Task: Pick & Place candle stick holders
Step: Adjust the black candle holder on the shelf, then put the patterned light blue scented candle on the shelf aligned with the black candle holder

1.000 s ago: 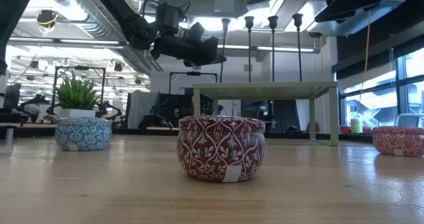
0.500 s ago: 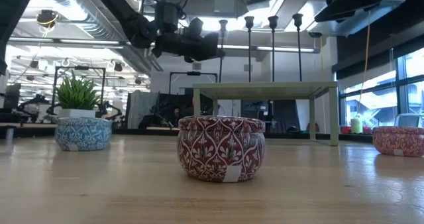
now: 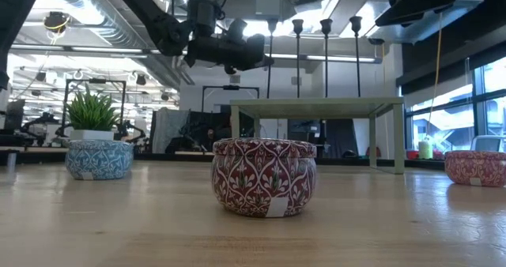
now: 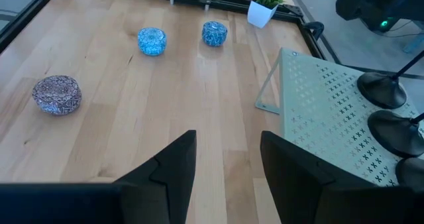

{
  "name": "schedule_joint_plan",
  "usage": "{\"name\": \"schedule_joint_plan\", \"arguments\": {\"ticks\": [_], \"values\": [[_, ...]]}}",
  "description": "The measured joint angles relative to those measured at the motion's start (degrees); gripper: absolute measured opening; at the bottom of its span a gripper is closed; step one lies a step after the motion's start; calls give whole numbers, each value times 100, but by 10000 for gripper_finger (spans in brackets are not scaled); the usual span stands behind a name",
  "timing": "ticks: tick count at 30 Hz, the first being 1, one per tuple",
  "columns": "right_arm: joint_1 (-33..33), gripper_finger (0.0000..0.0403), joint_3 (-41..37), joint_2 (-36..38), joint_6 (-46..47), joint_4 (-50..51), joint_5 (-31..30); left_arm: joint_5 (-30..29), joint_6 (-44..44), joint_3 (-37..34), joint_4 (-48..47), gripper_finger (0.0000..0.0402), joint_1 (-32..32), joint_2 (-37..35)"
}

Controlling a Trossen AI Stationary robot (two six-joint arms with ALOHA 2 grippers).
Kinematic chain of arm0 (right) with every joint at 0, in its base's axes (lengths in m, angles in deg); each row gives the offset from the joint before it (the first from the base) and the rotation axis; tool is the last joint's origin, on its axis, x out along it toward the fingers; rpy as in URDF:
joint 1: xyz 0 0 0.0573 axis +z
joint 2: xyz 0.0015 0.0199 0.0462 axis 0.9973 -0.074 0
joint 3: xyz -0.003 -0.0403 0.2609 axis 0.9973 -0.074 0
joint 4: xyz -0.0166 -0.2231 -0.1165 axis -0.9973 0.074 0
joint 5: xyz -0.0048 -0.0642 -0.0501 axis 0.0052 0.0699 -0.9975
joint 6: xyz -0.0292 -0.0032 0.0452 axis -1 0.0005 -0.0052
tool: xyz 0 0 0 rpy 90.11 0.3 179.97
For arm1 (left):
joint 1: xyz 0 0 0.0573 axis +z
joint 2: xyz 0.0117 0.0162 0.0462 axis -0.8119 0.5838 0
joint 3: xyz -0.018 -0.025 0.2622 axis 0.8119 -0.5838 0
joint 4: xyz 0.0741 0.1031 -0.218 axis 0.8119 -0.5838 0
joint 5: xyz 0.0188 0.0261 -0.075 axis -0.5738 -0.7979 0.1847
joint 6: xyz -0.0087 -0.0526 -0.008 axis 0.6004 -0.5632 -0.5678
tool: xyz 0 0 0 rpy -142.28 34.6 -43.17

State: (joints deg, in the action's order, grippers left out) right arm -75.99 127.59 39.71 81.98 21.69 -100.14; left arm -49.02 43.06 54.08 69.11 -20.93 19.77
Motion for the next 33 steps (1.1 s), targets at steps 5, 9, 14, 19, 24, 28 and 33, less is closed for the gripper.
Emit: {"name": "schedule_joint_plan", "arguments": {"ticks": [5,9,14,19,24,28,33], "values": [[0,171,0,0,35,2,0,-59,-61,0,-16,11,-5,0],[0,171,0,0,44,2,0,-57,-166,0,-19,11,-5,0],[0,171,0,0,40,2,0,-57,-161,0,-70,24,13,0],[0,171,0,0,24,-1,0,-68,-153,-2,-234,60,16,2],[0,171,0,0,18,-69,0,-68,-171,-2,-209,91,11,2],[0,171,0,0,2,-179,0,-68,-275,-2,-247,117,12,2],[0,171,2,0,0,-404,0,-68,-30,-2,-465,147,12,2]]}}
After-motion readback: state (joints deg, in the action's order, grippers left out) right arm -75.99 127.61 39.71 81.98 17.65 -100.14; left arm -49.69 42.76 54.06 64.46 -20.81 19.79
